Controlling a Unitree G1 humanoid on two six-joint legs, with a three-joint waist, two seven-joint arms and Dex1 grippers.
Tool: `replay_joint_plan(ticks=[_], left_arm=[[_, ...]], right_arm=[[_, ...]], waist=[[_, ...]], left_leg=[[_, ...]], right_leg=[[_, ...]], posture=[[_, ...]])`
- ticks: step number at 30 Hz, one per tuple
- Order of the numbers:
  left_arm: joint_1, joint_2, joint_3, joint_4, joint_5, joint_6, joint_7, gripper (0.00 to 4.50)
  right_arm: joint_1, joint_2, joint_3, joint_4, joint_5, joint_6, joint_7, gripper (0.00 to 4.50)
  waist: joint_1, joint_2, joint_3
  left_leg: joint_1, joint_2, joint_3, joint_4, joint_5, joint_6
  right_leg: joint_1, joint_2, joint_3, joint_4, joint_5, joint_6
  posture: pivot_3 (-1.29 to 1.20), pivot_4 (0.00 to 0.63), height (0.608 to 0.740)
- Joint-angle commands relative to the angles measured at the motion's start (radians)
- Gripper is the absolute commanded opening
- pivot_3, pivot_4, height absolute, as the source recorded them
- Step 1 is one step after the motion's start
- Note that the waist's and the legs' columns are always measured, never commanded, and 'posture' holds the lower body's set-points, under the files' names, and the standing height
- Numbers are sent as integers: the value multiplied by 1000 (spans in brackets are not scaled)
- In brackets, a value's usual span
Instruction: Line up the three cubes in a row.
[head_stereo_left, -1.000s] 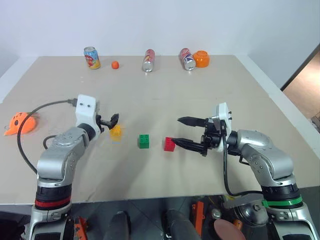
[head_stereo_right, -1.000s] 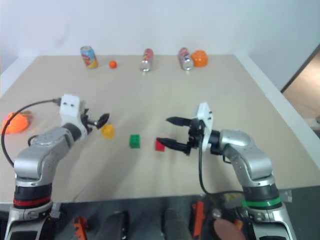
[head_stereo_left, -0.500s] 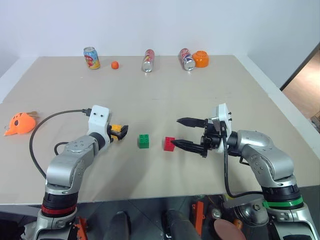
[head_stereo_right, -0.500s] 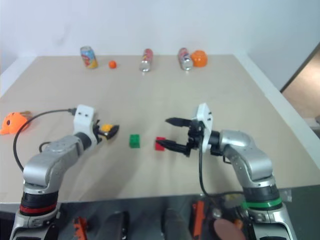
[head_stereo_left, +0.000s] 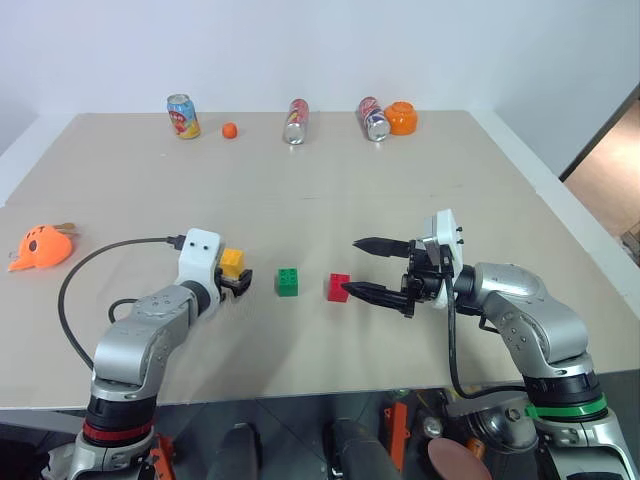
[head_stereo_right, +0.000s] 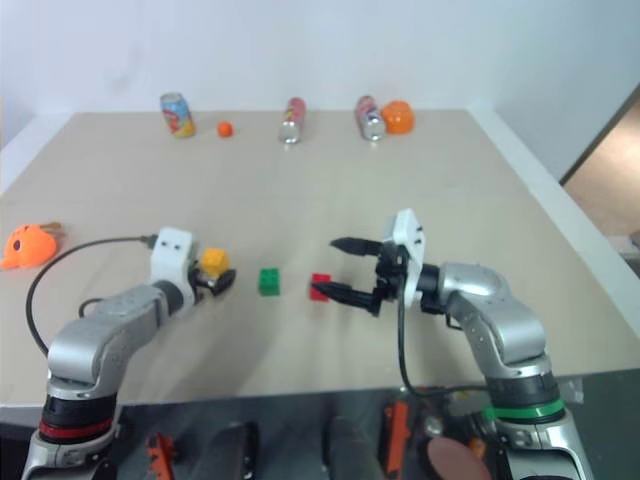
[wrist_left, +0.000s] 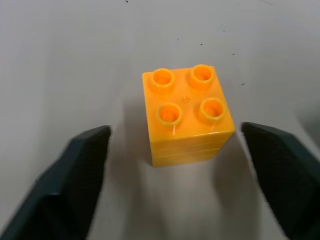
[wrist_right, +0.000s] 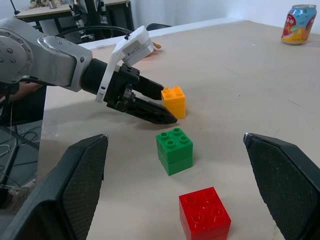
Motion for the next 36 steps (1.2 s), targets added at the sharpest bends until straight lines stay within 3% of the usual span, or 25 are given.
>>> replay_joint_plan(ticks=[1, 5, 6, 14, 20, 22, 24, 30, 36], left_arm=[[-20, 6, 1, -12, 9, -17, -3, 2660], [-37, 9, 1, 11, 17, -31, -6, 1353], [-40, 13, 2, 15, 19, -34, -8, 1300], [-34, 100, 38, 57, 7, -167, -118, 1301], [-55, 228, 142, 261, -63, -468, -389, 1301], [-64, 278, 159, 323, -146, -525, -592, 1301], [-57, 324, 152, 372, -192, -582, -768, 1301], [-91, 403, 81, 575, -197, -695, -1091, 1301], [-221, 396, -16, 805, -111, -827, -1234, 1301]], right_arm=[[-3, -5, -8, -45, 19, -5, 2, 4500], [-3, -4, -9, -42, 18, -6, 1, 4500], [-3, -4, -9, -41, 18, -6, 1, 4500], [-4, -10, -12, -41, 23, 0, 7, 4500], [-13, -16, -11, -31, 20, 1, 17, 4500], [-20, -18, -12, -28, 21, 3, 17, 4500], [-22, -18, -14, -28, 21, 4, 16, 4500], [-11, -22, -25, -48, 31, 18, 6, 4500], [-3, -33, -32, -66, 45, 32, -7, 4500]], waist=[[0, 0, 0], [0, 0, 0], [0, 0, 0], [-1, 0, 0], [-1, 0, 0], [-1, 0, 0], [-1, 0, 0], [-1, 0, 0], [2, 0, 0]], left_leg=[[0, 0, 0, 0, 0, 0], [0, 0, 0, 0, 0, 0], [0, 0, 0, 0, 0, 0], [0, 0, 0, -1, 0, 0], [0, 0, 0, -1, 0, 0], [0, 0, 0, -1, 0, 0], [-1, 0, 0, -1, 0, 0], [-2, 0, 1, -2, 0, -1], [-2, 0, 1, -2, 0, 0]], right_leg=[[0, 0, 0, 0, 0, 0], [0, 0, 0, 0, 0, 0], [0, 0, 0, 0, 0, 0], [-1, 0, 1, 0, 0, 0], [-2, 0, 1, 0, -1, -1], [-2, 0, 1, 0, -1, -1], [-2, 0, 1, -1, -1, -2], [-2, -1, 1, -2, -1, -2], [-3, -1, 0, -2, -1, -2]], posture=[[0, 150, 740], [0, 150, 740], [0, 150, 740], [0, 150, 740], [0, 150, 740], [0, 150, 740], [0, 150, 740], [0, 150, 740], [0, 150, 740]])
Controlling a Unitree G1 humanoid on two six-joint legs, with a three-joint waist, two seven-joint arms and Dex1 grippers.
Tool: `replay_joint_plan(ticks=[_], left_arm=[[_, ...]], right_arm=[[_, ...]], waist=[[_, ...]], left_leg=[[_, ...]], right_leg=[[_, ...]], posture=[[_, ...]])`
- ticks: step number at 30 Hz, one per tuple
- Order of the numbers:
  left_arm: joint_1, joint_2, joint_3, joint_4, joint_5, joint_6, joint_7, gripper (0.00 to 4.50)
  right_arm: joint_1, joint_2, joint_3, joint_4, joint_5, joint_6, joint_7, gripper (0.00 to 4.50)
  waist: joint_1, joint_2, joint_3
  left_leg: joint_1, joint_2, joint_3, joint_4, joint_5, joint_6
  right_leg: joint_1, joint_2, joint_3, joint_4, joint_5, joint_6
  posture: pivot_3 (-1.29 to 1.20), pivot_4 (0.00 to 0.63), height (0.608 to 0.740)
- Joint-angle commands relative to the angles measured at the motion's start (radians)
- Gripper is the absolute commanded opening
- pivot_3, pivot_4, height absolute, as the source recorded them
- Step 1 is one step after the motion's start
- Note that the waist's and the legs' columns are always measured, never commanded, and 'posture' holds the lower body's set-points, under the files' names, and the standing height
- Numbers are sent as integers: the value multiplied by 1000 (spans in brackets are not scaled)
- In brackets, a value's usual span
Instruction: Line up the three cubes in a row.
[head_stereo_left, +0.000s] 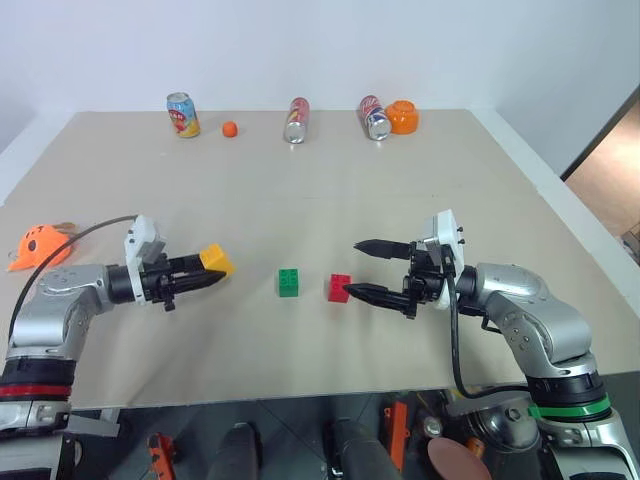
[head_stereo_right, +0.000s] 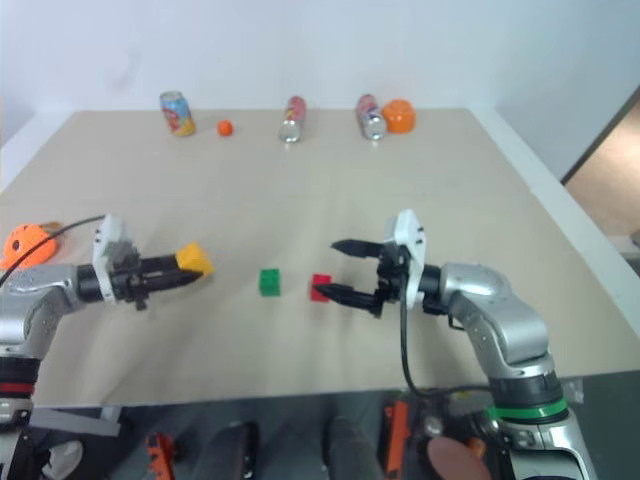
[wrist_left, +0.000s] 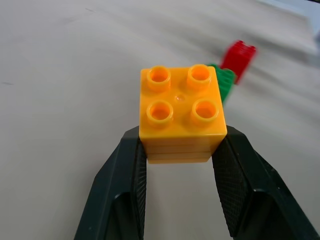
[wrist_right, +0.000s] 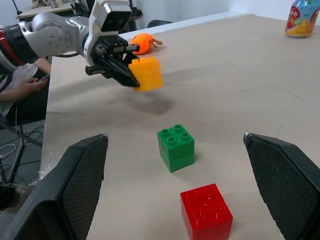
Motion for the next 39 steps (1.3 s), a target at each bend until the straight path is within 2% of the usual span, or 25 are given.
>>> replay_joint_plan(ticks=[1, 10, 19, 27, 39], left_arm=[[-92, -3, -43, 127, 59, -109, -81, 1301], [-206, -20, -181, 364, 214, -415, -263, 1301], [-314, -51, -233, 553, 255, -613, -274, 1301], [-393, -116, -208, 591, 241, -677, -274, 1301], [-391, -55, -254, 684, 279, -760, -274, 1301]], right_arm=[[-3, -18, -31, -57, 29, 6, -6, 4500], [-2, -35, -39, -71, 48, 23, -12, 4500], [20, -45, -48, -93, 65, 30, -29, 4500], [11, -46, -40, -85, 63, 26, -24, 4500], [3, -47, -35, -75, 58, 24, -15, 4500]], waist=[[2, 0, 0], [3, 0, 0], [4, 0, 0], [4, 0, 0], [1, 0, 0]], left_leg=[[0, 0, 0, 0, 0, 0], [0, 0, 1, -1, 0, 0], [0, 0, 0, -1, 0, 1], [-2, 0, 0, 5, 1, 1], [-2, 0, -1, 0, 0, 2]], right_leg=[[0, 0, 0, 0, 0, 0], [-1, 1, 0, 0, 0, 0], [0, 1, 1, 0, 0, 0], [0, 1, 1, 0, 0, 0], [0, 3, 2, 1, 0, 1]], posture=[[0, 150, 740], [0, 150, 740], [0, 150, 740], [0, 150, 740], [0, 150, 740]])
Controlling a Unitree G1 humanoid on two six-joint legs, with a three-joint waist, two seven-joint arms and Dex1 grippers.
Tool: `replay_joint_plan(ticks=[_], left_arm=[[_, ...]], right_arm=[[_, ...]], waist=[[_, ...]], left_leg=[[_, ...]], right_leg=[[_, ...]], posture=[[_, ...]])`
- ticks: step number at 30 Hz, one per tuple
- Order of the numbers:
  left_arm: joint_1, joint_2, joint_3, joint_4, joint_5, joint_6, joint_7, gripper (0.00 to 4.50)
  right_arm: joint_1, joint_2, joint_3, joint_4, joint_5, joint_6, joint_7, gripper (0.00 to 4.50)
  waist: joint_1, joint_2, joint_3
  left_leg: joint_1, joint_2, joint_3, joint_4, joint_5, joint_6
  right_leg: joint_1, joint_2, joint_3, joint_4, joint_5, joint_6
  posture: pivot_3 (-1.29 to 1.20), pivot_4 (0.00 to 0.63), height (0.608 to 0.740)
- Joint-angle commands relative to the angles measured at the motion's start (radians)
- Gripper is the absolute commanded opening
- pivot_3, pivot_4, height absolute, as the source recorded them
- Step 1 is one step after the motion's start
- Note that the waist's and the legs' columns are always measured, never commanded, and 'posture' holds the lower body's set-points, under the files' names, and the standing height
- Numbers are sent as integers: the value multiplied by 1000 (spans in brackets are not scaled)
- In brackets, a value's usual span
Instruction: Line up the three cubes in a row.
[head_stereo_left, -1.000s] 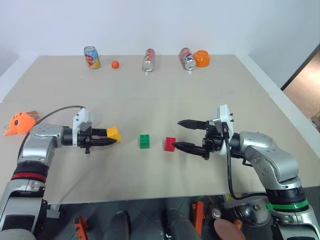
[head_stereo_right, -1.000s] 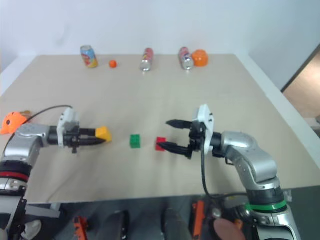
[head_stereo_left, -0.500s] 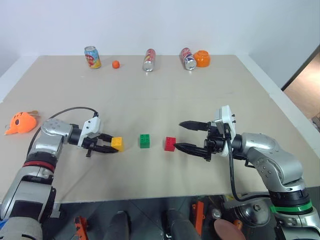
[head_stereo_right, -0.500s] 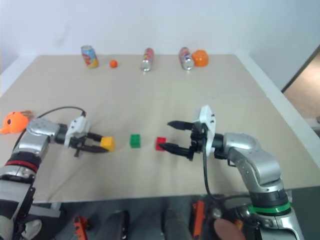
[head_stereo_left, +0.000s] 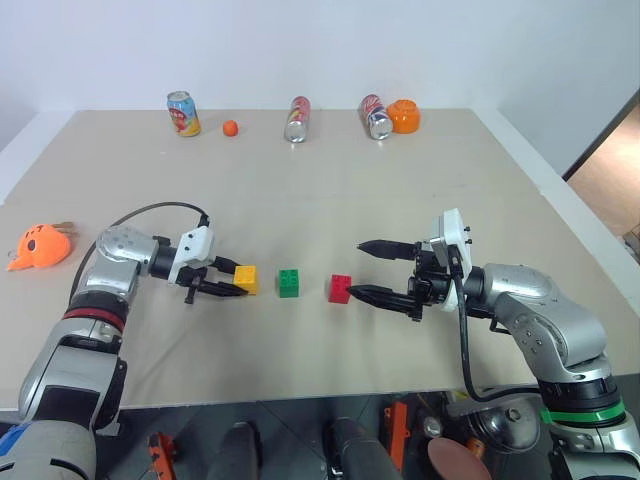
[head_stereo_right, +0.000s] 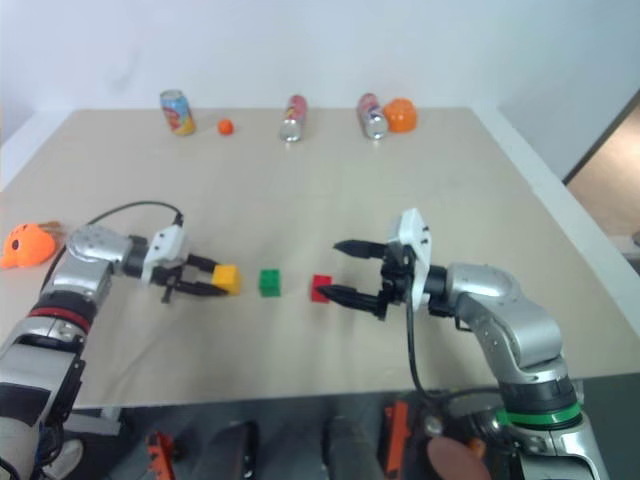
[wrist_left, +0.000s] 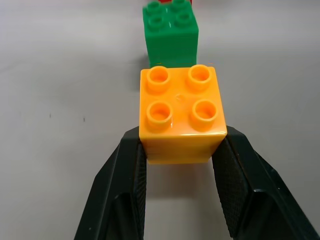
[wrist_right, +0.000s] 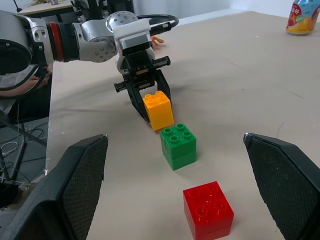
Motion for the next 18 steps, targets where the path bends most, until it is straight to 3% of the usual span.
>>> replay_joint_plan(ticks=[1, 18], left_arm=[[-20, 33, 6, 50, 12, -46, 0, 1301], [-32, -26, -1, 94, 22, -55, 0, 1301]], right_arm=[[-10, -10, -25, -28, 16, -13, 6, 4500], [-19, -16, -26, -22, 14, -10, 9, 4500]], waist=[[0, 0, 0], [3, 0, 0]], left_leg=[[0, 0, 0, 0, 0, 0], [1, 0, 1, 2, 0, 0]], right_leg=[[0, 0, 0, 0, 0, 0], [1, 0, 1, 0, 0, 0]], posture=[[0, 150, 740], [0, 150, 740]])
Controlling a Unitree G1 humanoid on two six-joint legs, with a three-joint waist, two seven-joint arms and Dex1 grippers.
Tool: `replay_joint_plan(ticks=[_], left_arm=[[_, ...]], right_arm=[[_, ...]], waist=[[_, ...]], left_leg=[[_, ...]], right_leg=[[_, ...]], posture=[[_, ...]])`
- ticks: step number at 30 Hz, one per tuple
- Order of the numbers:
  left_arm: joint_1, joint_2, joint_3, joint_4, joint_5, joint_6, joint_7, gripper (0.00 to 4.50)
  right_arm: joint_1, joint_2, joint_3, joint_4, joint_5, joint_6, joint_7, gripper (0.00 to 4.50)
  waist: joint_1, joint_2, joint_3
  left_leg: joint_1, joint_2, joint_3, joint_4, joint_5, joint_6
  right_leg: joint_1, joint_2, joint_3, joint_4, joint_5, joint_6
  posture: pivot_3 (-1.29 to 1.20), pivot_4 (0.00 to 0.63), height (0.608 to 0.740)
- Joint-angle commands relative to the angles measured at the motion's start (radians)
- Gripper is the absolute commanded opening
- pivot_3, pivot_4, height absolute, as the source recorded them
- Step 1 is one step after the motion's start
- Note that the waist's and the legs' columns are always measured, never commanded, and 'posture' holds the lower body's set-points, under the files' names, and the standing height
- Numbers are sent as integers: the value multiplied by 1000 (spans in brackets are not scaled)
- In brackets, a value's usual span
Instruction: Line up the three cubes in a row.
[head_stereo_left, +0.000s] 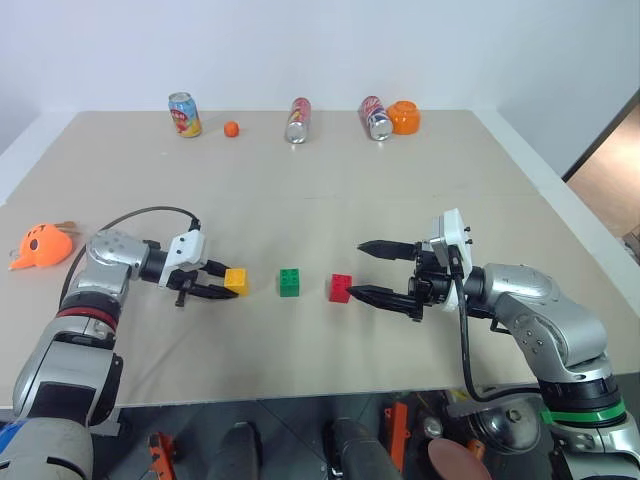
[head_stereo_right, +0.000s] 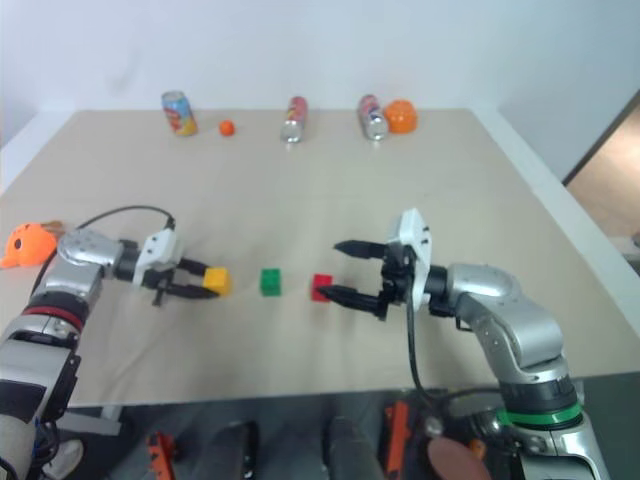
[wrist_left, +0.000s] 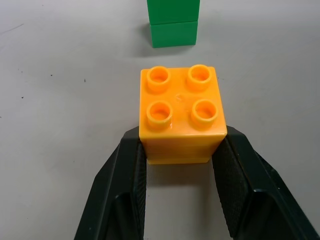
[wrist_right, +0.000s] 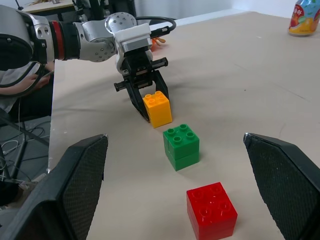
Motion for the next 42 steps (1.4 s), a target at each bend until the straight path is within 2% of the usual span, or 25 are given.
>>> replay_joint_plan(ticks=[1, 2, 4, 9, 11, 15, 25, 29, 36, 42], left_arm=[[-7, -20, -10, 3, 11, -7, -2, 1301], [-6, -19, -16, 4, 16, -6, -2, 1301], [-1, -9, -45, -1, 21, 15, -2, 2338], [7, 2, -45, -9, 0, 26, -2, 4047], [6, -1, -18, -5, -3, 15, -2, 4444], [0, 11, 14, 4, 18, -9, 12, 4444], [20, 167, 11, -14, 10, 39, -2, 4444], [19, 207, 55, -34, 1, 91, 8, 4444], [94, 220, 259, -139, -105, 353, 230, 4444], [383, 126, 449, -590, -241, 724, 620, 4444]], right_arm=[[-18, -12, -26, -23, 15, -9, 6, 4500], [-19, -13, -26, -22, 14, -10, 6, 4500], [-21, -14, -26, -20, 13, -11, 7, 4500], [-25, -18, -27, -19, 14, -10, 9, 4500], [-30, -18, -25, -16, 14, -10, 11, 4500], [-45, -14, -18, -4, 14, -11, 16, 4500], [-94, -8, 4, 44, 0, -26, 55, 4500], [-116, -7, 8, 77, -15, -37, 66, 4500], [-114, 40, -31, 175, -77, -93, -35, 4500], [-57, 98, -65, 221, -173, -147, -225, 4500]], waist=[[3, 0, 0], [4, 0, 0], [4, 0, 0], [3, 0, 0], [3, 0, 0], [3, 0, 0], [-4, 0, 0], [-4, 0, 0], [-4, 0, 0], [-11, 0, 0]], left_leg=[[0, 0, 0, 0, 0, 0], [0, 0, 0, 0, 0, 0], [0, 0, 0, 0, 0, 0], [0, 0, 0, 0, 0, 0], [0, 0, 0, -1, 0, 0], [0, 0, 0, -1, 0, 0], [0, 1, 0, -1, 0, 0], [0, 1, 0, 0, 0, 0], [0, 1, 0, 0, 0, 0], [1, 2, 0, -3, 0, 0]], right_leg=[[0, 0, 0, 0, 0, 0], [0, 0, 0, 0, 0, 0], [0, 0, 1, 0, 0, 0], [0, 1, 1, 0, 0, 0], [0, 1, 1, 0, 0, 0], [0, 1, 1, 0, 0, 0], [-1, 3, 1, 1, 0, 0], [-1, 2, 2, 1, 0, 0], [-1, 3, 1, 1, 0, 0], [-1, 2, 1, 3, 0, 0]], posture=[[0, 150, 740], [0, 150, 740], [0, 150, 740], [0, 150, 740], [0, 150, 740], [0, 150, 740], [0, 150, 740], [0, 150, 740], [0, 150, 740], [0, 150, 740]])
